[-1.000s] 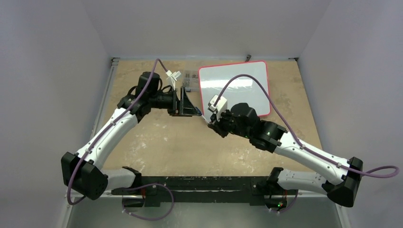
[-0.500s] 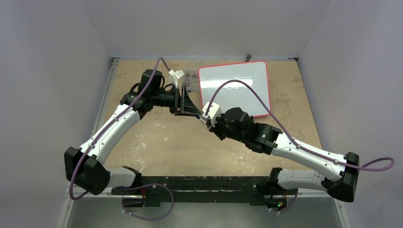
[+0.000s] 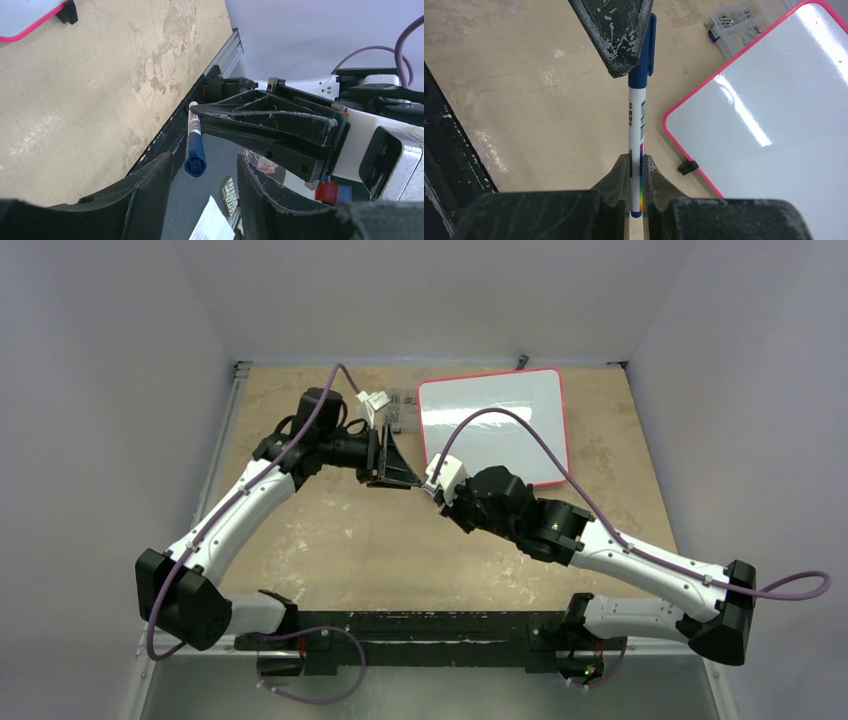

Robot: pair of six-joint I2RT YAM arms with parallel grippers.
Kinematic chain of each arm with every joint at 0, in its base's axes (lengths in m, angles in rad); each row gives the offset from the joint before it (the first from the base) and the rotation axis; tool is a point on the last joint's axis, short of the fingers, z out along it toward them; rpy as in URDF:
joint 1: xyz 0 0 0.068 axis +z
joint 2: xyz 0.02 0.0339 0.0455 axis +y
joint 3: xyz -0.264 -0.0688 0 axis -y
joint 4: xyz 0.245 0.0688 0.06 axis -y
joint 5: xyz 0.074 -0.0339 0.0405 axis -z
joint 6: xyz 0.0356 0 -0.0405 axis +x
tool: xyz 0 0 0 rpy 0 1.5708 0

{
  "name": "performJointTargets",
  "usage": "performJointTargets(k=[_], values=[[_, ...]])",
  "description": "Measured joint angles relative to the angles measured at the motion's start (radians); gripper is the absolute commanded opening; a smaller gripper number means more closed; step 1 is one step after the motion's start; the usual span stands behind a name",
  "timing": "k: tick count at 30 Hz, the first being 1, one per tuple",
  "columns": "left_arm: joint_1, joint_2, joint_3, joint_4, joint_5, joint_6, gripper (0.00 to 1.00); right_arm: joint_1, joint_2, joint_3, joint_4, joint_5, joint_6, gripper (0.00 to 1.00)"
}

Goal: Write a sentence on the whiteboard
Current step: Open the whiteboard marker.

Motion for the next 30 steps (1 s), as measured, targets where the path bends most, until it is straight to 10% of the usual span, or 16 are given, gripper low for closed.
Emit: performJointTargets(k=[9,16,21,27,30], values=[[-0.005,0.032,0.000,0.001,0.016,0.000,0.47,0.003,0.002,0.004,0.000,-0.001,-0.002,0.00],[-0.006,0.053,0.001,0.003,0.027,-0.003,0.00,0.018,0.017,0.007,0.000,0.000,-0.014,0.00],[-0.006,0.063,0.011,-0.008,0.019,0.005,0.00,0.021,0.018,0.011,-0.003,0.011,-0.020,0.00],[-0.006,0.062,0.019,-0.006,0.025,0.017,0.00,0.025,0.020,0.035,-0.008,0.068,0.024,0.94],[-0.010,0.058,0.021,-0.002,0.024,0.018,0.00,0.026,0.013,0.047,0.010,0.115,0.078,0.99]])
